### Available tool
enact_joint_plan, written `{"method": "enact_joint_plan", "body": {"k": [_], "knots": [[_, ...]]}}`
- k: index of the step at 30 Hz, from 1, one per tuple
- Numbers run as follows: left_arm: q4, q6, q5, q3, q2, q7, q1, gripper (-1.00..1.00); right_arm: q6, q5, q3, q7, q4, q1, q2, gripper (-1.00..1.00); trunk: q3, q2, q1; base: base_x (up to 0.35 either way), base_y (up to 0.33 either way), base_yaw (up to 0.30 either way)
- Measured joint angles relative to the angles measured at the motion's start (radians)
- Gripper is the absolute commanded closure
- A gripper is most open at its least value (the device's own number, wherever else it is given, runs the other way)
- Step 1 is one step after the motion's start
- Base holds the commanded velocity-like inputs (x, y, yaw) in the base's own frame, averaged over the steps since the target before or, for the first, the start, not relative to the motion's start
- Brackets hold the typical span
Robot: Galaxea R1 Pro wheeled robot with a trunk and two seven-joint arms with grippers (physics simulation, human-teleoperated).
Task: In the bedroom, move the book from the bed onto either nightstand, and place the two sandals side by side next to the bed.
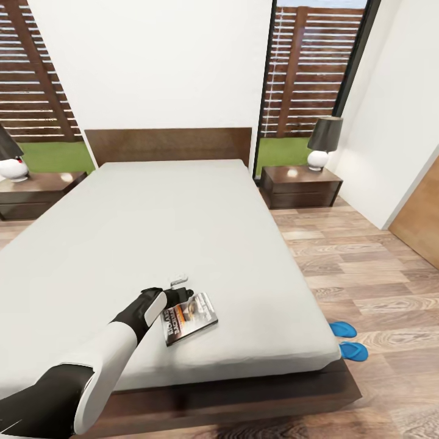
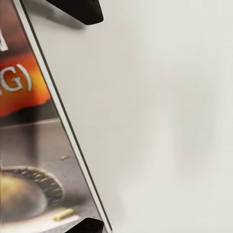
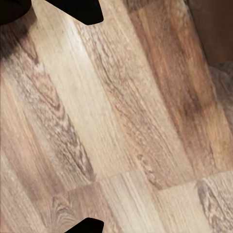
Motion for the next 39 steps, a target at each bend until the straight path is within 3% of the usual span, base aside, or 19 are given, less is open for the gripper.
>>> {"method": "enact_joint_plan", "body": {"k": [4,32,39], "knots": [[-0.002,0.0,-0.011,-0.002,0.0,0.001,-0.001,-1.0,0.0,0.0,0.0,0.0,0.0,0.0,0.0,-1.0,-0.012,-0.028,0.015,0.0,0.0,0.0],[-0.002,-0.001,-0.014,-0.002,-0.001,0.001,-0.001,-1.0,0.0,0.0,0.0,0.0,0.0,0.0,0.0,-1.0,-0.012,-0.028,0.015,-0.001,0.0,0.0],[-0.002,-0.004,-0.002,-0.002,-0.002,-0.003,-0.001,-1.0,0.0,0.0,0.0,0.0,0.0,0.0,-0.001,-1.0,-0.012,-0.028,0.016,-0.204,0.0,0.0]]}}
